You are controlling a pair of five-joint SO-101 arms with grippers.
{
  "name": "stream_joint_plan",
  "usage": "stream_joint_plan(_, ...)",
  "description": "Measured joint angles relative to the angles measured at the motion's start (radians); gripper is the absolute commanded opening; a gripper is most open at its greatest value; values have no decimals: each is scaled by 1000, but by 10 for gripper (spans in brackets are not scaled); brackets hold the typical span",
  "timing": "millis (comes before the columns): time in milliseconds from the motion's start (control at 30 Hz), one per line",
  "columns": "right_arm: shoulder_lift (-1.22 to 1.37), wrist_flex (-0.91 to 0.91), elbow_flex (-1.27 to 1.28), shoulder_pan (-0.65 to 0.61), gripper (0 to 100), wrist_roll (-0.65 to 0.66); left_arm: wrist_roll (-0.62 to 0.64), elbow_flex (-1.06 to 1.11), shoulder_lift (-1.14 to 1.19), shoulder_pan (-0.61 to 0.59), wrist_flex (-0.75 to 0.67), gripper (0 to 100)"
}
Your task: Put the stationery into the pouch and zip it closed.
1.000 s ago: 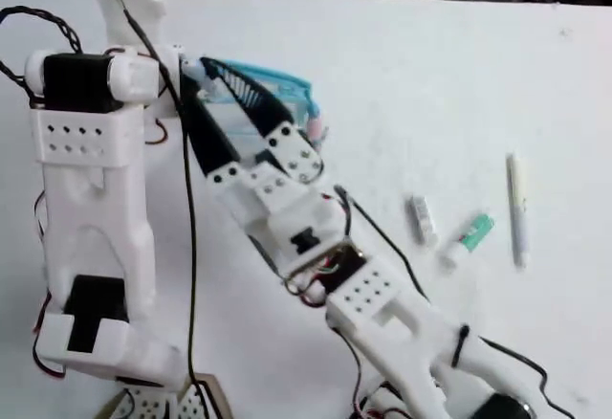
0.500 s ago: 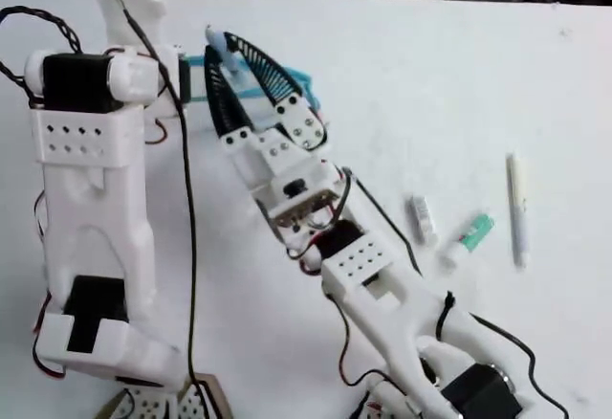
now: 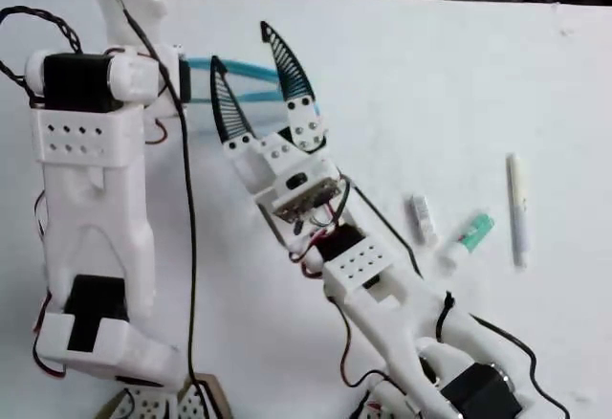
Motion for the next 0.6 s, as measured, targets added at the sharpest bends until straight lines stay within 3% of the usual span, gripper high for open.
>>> stream_joint_plan(300, -161, 81, 0, 32, 213, -3, 0, 0, 0, 0, 0, 23)
stream_joint_plan(433, -322, 308, 0, 124, 213, -29, 0, 0, 0, 0, 0, 23)
stream_joint_plan(600, -539, 733, -35, 338, 213, -178, 0, 0, 0, 0, 0, 23)
